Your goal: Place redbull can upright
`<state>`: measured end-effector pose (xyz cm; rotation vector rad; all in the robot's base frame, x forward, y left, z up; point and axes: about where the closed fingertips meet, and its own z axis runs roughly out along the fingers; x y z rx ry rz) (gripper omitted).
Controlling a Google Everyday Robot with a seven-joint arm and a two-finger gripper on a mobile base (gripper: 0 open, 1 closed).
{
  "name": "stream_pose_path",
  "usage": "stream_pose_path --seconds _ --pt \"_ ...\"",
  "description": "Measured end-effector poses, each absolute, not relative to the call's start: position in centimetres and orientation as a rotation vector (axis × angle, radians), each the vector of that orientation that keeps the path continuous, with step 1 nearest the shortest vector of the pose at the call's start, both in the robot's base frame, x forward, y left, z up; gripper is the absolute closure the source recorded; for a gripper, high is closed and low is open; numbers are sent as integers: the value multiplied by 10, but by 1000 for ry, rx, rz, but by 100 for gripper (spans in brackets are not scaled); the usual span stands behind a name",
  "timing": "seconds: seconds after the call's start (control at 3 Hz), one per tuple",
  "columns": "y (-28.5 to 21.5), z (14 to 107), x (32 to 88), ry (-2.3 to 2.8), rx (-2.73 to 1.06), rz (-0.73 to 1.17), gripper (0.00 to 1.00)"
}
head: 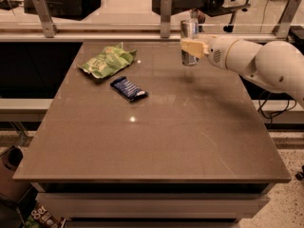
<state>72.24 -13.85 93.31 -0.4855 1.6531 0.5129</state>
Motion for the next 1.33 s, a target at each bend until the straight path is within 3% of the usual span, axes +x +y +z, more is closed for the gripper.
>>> stream_pose_path --seconds 1.33 --pt "-169 911 766 1630 -410 511 100"
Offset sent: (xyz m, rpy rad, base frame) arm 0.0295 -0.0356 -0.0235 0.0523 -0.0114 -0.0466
